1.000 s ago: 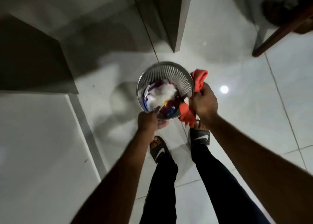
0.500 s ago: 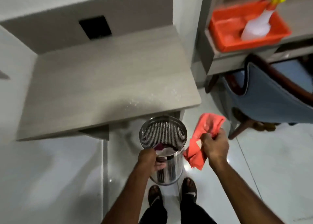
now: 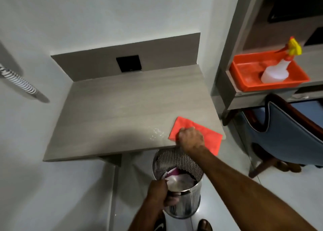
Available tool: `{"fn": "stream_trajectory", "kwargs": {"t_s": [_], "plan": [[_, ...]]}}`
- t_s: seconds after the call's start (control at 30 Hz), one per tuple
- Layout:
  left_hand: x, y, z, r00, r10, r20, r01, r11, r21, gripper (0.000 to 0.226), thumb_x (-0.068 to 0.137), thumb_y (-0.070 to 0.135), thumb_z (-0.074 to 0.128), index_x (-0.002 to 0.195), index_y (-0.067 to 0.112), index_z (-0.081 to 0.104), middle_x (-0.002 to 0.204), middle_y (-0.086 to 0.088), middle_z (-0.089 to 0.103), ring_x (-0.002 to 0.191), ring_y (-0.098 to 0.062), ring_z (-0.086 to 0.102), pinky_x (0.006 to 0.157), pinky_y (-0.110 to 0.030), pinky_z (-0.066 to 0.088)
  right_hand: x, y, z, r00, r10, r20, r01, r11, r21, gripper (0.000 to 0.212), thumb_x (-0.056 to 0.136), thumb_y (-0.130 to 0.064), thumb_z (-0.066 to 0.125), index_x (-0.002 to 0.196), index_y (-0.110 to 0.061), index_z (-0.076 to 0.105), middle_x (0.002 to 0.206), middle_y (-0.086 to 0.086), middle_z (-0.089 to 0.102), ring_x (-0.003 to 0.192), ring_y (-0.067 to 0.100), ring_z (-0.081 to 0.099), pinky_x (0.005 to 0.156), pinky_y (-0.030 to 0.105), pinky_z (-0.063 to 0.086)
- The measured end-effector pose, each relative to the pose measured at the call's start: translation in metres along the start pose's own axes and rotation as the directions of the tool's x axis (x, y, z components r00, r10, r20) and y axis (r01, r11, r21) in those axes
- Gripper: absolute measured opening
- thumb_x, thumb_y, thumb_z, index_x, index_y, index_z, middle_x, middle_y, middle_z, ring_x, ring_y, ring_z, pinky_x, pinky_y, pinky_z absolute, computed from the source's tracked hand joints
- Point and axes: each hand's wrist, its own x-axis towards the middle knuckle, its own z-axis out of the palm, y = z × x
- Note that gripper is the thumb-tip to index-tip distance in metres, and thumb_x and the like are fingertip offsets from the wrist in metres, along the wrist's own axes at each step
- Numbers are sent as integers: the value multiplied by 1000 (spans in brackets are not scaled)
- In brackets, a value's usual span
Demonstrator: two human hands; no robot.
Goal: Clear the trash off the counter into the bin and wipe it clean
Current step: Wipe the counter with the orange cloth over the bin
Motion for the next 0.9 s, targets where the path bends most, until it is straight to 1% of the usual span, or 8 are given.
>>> {"fn": "stream_trajectory", "kwargs": {"t_s": [0.1, 0.2, 0.3, 0.4, 0.43, 0.63, 0.83, 0.9], "plan": [[-6, -2, -18, 1000, -9, -2, 9, 1000, 7, 20, 89, 23, 60, 88, 5, 70, 71, -24, 73, 51, -31, 69, 44, -34, 59, -62, -40, 18, 981, -166, 98, 161, 985, 59, 36, 93, -24, 54, 128, -15, 58, 112, 13, 71, 98, 30, 70, 78, 39, 52], [-6, -10, -40, 1000, -19, 7, 19, 998, 56, 22, 91, 19, 56, 94, 2, 68, 80, -24, 72, 55, -34, 70, 48, -36, 60, -120, -65, 21, 949, -174, 261, 103, 959, 265, 37, 87, -41, 59, 122, -29, 61, 112, 0, 71, 98, 25, 69, 88, 36, 50], [6, -13, -58, 999, 8, -51, -2, 993, 119, 26, 94, 16, 45, 102, 1, 65, 86, -29, 70, 52, -38, 71, 48, -45, 61, -112, -56, -12, 999, -31, 20, 22, 933, 358, 48, 79, -30, 63, 127, -33, 58, 111, 0, 68, 94, 26, 69, 78, 34, 54], [15, -8, -72, 999, 26, -36, -21, 993, 120, 25, 92, 14, 41, 107, 10, 61, 90, -29, 70, 56, -37, 70, 48, -40, 60, -47, -42, -59, 914, 158, -374, -14, 933, 359, 38, 76, -24, 61, 114, -24, 66, 93, 6, 71, 69, 31, 68, 58, 35, 54], [16, -6, -76, 1000, 22, -17, -20, 994, 105, 24, 91, 13, 41, 105, 11, 61, 87, -29, 71, 57, -36, 70, 49, -39, 59, -19, -35, -73, 901, 167, -400, -29, 944, 329, 36, 80, -24, 57, 115, -21, 65, 94, 8, 71, 70, 33, 68, 58, 37, 54], [43, 5, -110, 999, -33, 26, 29, 993, 118, 13, 89, 3, 44, 89, 6, 56, 73, -28, 67, 51, -37, 71, 45, -37, 58, 90, -96, -53, 998, 32, 52, -39, 989, 145, 45, 88, -26, 58, 131, -12, 53, 130, 21, 59, 116, 43, 58, 97, 49, 47], [56, 7, -127, 997, -34, 75, 24, 991, 129, 25, 86, 3, 39, 104, -3, 57, 86, -34, 69, 56, -35, 72, 51, -37, 61, 10, -117, -2, 968, -193, -162, 205, 977, 64, 40, 82, -27, 55, 119, -14, 62, 118, 16, 64, 102, 38, 61, 88, 43, 52], [53, 7, -126, 996, -24, 90, 11, 990, 142, 25, 87, 4, 38, 104, 0, 56, 85, -30, 68, 56, -33, 71, 53, -36, 62, -42, -116, 9, 966, -239, -98, 251, 959, 133, 42, 70, -35, 70, 109, -21, 70, 106, 9, 71, 88, 32, 69, 73, 36, 58]]}}
